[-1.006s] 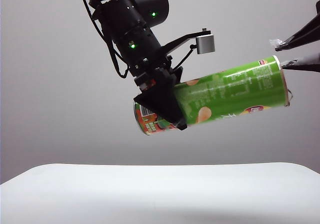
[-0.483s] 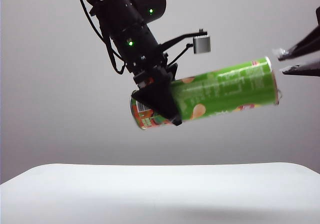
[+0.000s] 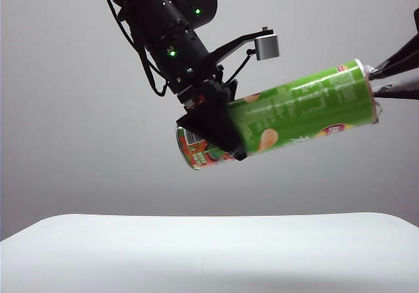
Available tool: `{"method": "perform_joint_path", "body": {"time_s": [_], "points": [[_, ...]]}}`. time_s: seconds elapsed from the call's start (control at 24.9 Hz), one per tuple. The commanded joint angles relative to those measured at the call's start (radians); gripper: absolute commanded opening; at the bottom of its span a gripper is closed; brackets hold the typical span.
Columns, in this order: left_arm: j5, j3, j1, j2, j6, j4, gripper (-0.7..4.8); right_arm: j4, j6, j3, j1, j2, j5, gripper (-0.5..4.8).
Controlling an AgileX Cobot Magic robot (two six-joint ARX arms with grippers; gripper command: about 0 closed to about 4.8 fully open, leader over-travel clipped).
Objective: Pick up the green tub of chips from the desk, pull out the transparent container with the chips inside partially, and then place the chips back on the desk.
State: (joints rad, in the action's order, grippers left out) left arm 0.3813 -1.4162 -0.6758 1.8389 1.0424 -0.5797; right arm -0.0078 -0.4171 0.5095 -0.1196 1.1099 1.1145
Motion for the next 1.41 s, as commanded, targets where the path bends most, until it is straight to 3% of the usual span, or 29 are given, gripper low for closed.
{"method": "perform_joint_path", "body": {"time_s": [0.04,0.28,0.6,1.17,1.41], "points": [[0.024,-0.006,-0.012,-0.005,-0.002,0.027,2.68,0.017,0.006,0.005,0.001,-0.003,0.002,0.94],[0.014,-0.006,-0.018,0.001,-0.003,0.051,2.69,0.021,-0.002,0.005,0.003,-0.003,0.003,0.95],[-0.087,-0.006,-0.009,0.029,0.001,-0.002,2.73,0.018,-0.001,0.005,0.003,-0.003,0.005,1.15],[-0.062,-0.013,-0.01,0.029,-0.003,0.058,2.73,0.002,0.026,0.004,0.003,-0.002,-0.025,1.13],[0.005,-0.013,-0.01,0.029,-0.003,0.074,2.73,0.009,0.028,0.004,0.003,-0.002,-0.063,1.13]]}}
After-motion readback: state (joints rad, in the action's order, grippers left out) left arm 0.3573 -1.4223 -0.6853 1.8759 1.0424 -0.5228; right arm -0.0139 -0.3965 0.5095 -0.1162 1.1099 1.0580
